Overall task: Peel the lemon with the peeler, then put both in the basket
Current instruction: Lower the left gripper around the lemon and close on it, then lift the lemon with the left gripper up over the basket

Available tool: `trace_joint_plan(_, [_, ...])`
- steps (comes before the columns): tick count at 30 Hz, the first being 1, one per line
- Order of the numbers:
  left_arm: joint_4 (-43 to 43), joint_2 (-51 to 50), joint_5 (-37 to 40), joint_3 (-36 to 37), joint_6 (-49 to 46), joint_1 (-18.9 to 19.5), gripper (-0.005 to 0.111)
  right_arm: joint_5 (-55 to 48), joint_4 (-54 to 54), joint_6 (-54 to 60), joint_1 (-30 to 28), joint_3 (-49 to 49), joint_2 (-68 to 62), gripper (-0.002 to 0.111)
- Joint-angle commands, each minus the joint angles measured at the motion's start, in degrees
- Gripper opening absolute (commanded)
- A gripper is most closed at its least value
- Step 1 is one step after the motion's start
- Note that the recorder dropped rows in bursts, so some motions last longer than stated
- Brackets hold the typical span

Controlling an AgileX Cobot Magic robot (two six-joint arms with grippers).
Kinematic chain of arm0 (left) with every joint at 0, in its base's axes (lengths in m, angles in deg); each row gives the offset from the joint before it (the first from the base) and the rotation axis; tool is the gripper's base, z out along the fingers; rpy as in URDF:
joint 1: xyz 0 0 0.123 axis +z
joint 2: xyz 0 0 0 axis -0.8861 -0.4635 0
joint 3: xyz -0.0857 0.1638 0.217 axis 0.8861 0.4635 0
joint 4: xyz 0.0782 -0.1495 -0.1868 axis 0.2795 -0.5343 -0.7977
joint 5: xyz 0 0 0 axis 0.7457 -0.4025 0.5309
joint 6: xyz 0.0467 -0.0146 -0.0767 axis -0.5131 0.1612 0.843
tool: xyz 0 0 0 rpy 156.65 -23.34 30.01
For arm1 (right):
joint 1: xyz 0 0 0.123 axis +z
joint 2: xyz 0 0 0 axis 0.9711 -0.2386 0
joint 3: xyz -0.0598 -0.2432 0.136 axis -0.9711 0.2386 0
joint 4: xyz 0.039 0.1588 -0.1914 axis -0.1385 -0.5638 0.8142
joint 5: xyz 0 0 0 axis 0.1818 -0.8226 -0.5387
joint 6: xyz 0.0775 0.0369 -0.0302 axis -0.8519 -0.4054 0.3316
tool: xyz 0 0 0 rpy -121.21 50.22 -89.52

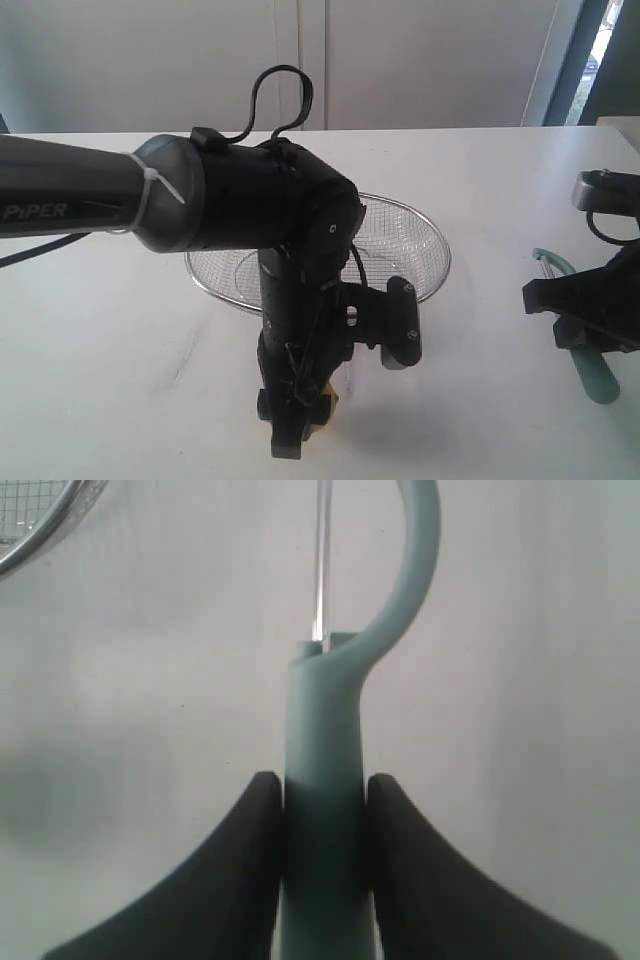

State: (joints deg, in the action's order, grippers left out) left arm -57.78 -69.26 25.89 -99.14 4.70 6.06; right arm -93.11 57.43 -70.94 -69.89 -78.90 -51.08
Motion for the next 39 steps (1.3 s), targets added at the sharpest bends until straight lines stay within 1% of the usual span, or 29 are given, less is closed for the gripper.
trace_joint_plan(1, [-0.9,3.8,2.2,-0.4,2.0,-0.4,0.0,0.7,-0.3,0.7,-0.1,0.2,0.4,0.0])
trace_joint_plan(11, [-0.9,11.1,1.6,-0.4,5.3,-0.4,0.0,0.4,-0.2,0.7,-0.1,0.2,0.4,0.0])
trace_joint_plan(16, [-0.9,13.5,-0.1,-0.4,6.7,-0.3,0.0,0.4,-0.1,0.7,-0.1,0.2,0.4,0.0])
trace_joint_plan(20, [-0.9,14.8,-2.1,-0.4,7.2,-0.3,0.0,0.2,-0.1,0.7,-0.1,0.2,0.4,0.0])
trace_joint_plan(26, [-1.3,15.1,-7.2,-0.4,11.4,0.4,0.0,0.1,0.1,0.7,-0.1,0.2,0.4,0.0])
trace_joint_plan(29, [-3.4,15.1,-8.3,-0.4,11.9,2.2,0.0,0.1,0.2,0.7,-0.1,0.2,0.4,0.0])
trace_joint_plan(34, [-9.6,15.1,-8.6,-0.4,11.5,7.4,0.0,0.2,0.2,0.7,-0.1,0.2,0.4,0.0])
trace_joint_plan(39, [-17.9,15.1,-8.6,-0.4,5.7,12.0,0.0,0.4,0.2,0.7,-0.1,0.2,0.4,0.0])
